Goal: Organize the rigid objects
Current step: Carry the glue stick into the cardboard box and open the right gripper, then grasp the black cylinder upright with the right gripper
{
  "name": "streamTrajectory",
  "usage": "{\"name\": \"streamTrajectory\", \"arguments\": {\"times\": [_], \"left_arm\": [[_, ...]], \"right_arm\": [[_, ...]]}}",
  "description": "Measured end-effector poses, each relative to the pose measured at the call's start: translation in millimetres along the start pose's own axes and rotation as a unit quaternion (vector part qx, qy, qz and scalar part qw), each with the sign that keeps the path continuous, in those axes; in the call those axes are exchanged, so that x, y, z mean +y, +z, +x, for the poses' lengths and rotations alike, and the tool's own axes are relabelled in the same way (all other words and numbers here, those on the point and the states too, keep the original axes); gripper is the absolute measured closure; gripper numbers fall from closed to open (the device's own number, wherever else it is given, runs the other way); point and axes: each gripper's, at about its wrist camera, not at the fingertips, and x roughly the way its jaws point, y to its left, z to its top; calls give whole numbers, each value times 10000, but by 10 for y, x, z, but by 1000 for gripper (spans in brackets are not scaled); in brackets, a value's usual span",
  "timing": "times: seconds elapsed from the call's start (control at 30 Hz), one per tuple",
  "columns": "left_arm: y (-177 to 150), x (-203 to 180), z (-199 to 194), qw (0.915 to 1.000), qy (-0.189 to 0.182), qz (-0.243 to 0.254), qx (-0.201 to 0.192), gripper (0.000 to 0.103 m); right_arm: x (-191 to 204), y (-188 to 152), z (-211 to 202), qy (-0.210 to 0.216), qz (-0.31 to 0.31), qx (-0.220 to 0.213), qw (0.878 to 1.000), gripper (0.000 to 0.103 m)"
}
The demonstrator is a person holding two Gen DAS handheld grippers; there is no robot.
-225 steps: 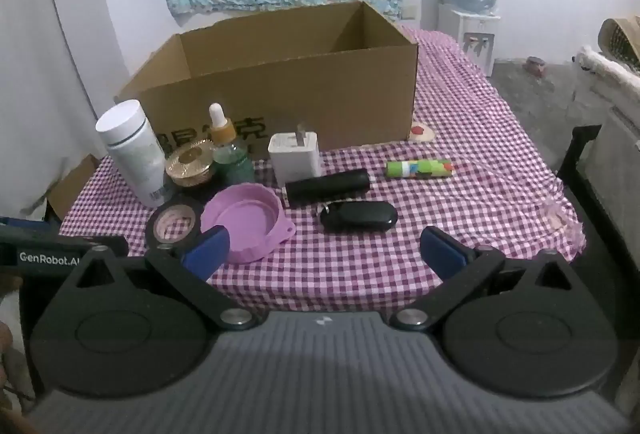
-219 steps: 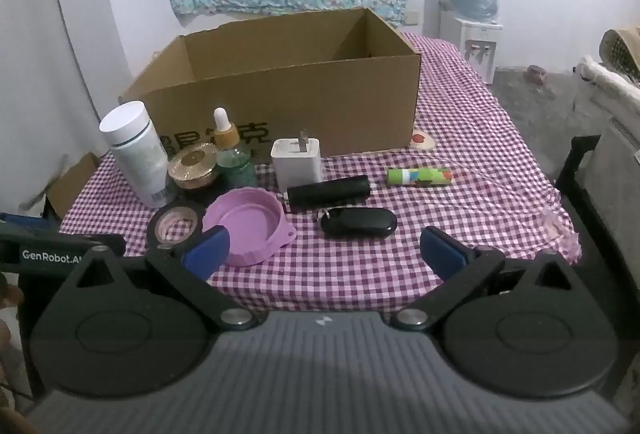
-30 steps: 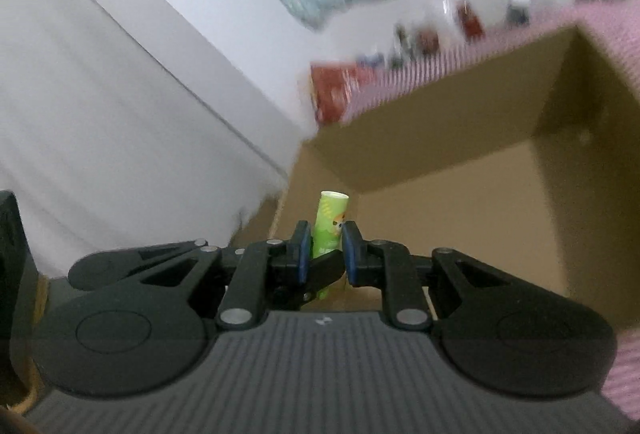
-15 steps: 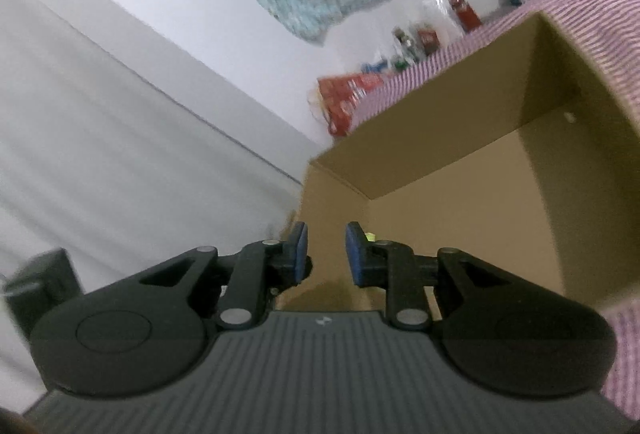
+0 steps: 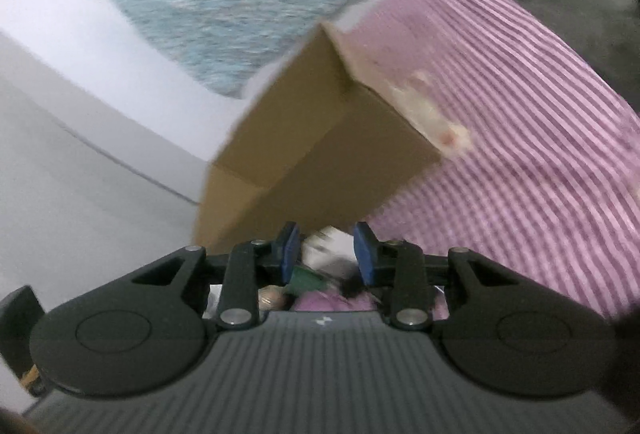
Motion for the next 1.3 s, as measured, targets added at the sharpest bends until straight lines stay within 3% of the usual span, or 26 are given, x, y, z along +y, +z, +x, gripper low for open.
{"name": "streamTrajectory", "arguments": {"times": [0.17, 0.33, 0.6, 0.73, 0.87, 0.97, 1.3], "left_arm": [[-131, -360, 370, 9986, -95, 384, 342, 34], [-179, -603, 635, 9959, 184, 772, 444, 42], [-151, -765, 976, 9900, 670, 1091, 589, 68], [-140, -744, 1074, 9900, 648, 1036, 705, 76], [-110, -753, 1140, 9884, 735, 1104, 740, 78], [-73, -743, 1189, 9885, 714, 1076, 792, 77], [26, -799, 1377, 9837, 654, 1270, 1090, 78]], "right_arm": [[-230, -158, 233, -175, 224, 69, 9996, 73], [-186, -137, 488, -298, -120, 114, 9994, 72], [-215, -20, 918, -566, -383, 444, 9967, 65], [-198, -55, 1088, -597, -483, 626, 9951, 62], [-189, -90, 1174, -514, -486, 614, 9956, 65], [-186, -98, 1227, -591, -570, 549, 9951, 76], [-230, -63, 1253, -487, -558, 432, 9963, 85]]}}
